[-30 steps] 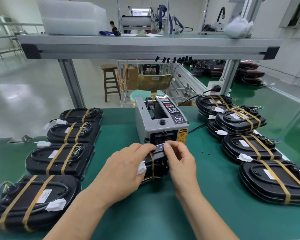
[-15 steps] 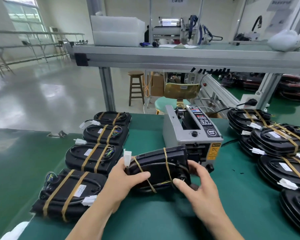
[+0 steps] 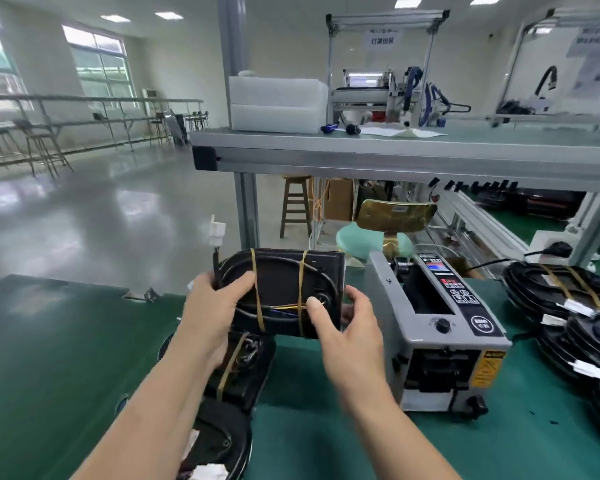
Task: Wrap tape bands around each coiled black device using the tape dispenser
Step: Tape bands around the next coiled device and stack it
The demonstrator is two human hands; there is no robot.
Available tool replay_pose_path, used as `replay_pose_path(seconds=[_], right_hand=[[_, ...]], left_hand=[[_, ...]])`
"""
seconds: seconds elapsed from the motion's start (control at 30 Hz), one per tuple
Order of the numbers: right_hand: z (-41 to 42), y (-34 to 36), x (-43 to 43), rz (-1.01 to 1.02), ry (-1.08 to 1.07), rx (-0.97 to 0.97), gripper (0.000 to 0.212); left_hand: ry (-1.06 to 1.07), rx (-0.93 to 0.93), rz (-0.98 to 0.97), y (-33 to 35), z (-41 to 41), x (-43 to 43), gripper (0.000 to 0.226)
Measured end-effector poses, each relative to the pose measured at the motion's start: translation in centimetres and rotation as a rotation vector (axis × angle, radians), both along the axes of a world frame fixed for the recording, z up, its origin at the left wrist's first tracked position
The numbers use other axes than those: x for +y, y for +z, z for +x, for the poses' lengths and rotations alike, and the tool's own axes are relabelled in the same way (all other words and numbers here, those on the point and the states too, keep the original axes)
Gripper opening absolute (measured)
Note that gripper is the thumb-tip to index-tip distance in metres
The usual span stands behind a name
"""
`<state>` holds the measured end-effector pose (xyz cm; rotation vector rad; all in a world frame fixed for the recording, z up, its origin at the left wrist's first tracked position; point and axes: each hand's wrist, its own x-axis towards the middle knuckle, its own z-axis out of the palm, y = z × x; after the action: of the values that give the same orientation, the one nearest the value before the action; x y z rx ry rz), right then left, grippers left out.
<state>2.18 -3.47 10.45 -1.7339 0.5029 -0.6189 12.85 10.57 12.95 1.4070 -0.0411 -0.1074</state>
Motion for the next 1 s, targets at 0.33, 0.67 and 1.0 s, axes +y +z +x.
replay_pose_path(seconds=[0.33, 0.67, 1.0], right_hand=[[15.5, 0.8, -1.0, 0.221, 0.079, 0.057, 0.030], [23.8, -2.2, -0.9, 0.181, 0.019, 0.297, 0.056], [22.2, -2.3, -1.8, 0.063, 0.133, 0.364, 0.061]], left_hand=[[0.057, -0.049, 0.189, 1.5, 14.9, -0.4, 0.010], [0.035, -0.017, 0.417, -3.5, 24.0, -1.4, 0.018], [0.006, -0.003, 0.604, -4.3, 23.8, -1.1, 0.038]])
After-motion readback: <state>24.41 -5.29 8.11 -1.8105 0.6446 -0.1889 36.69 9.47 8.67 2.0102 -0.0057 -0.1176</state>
